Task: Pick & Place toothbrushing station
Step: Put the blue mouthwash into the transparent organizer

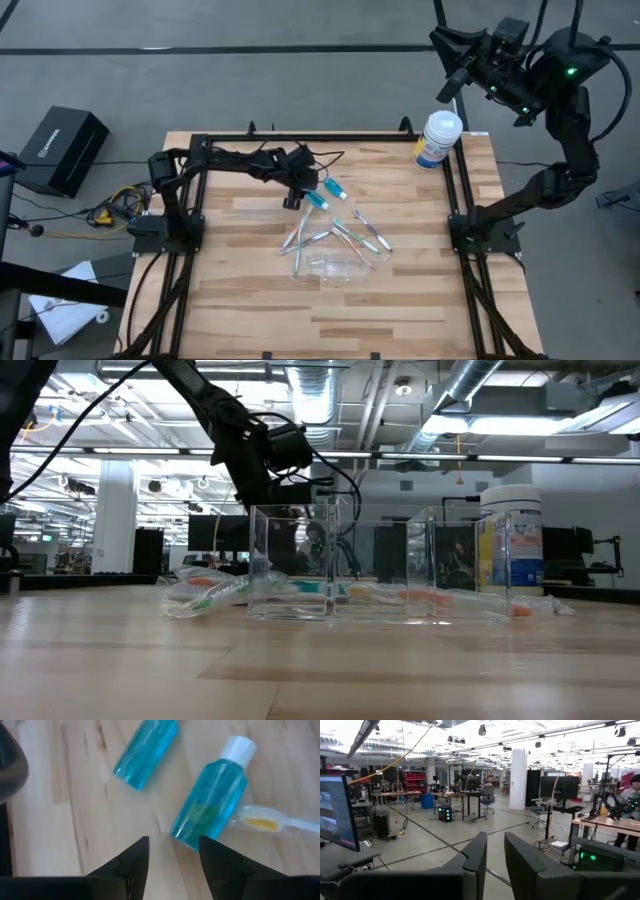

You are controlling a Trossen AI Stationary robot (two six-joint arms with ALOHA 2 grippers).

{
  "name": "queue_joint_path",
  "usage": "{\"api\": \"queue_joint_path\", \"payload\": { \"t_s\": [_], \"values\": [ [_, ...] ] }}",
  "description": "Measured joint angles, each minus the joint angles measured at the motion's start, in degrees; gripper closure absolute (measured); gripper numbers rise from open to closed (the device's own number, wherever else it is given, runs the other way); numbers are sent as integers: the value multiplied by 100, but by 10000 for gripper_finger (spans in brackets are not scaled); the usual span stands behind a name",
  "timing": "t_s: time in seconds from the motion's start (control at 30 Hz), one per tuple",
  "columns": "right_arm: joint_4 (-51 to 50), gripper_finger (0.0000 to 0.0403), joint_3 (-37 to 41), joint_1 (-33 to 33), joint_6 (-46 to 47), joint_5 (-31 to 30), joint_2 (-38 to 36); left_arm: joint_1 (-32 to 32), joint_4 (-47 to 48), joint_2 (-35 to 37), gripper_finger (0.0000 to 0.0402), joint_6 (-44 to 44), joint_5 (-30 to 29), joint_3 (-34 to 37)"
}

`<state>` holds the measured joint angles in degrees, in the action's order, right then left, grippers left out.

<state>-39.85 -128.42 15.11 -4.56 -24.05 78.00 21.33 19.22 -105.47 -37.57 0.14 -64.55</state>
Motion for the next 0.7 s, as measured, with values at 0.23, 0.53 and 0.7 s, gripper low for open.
{"api": "queue_joint_path", "payload": {
  "t_s": [0.23,0.53,0.7],
  "values": [
    [144,343,0,0,0,20,0,-195,-27,-38,235,-417,193,-1],
    [176,343,0,0,2,170,0,-182,-86,-499,237,-547,158,-9],
    [176,343,0,0,2,170,2,-171,-120,-627,242,-549,187,-22]
  ]
}}
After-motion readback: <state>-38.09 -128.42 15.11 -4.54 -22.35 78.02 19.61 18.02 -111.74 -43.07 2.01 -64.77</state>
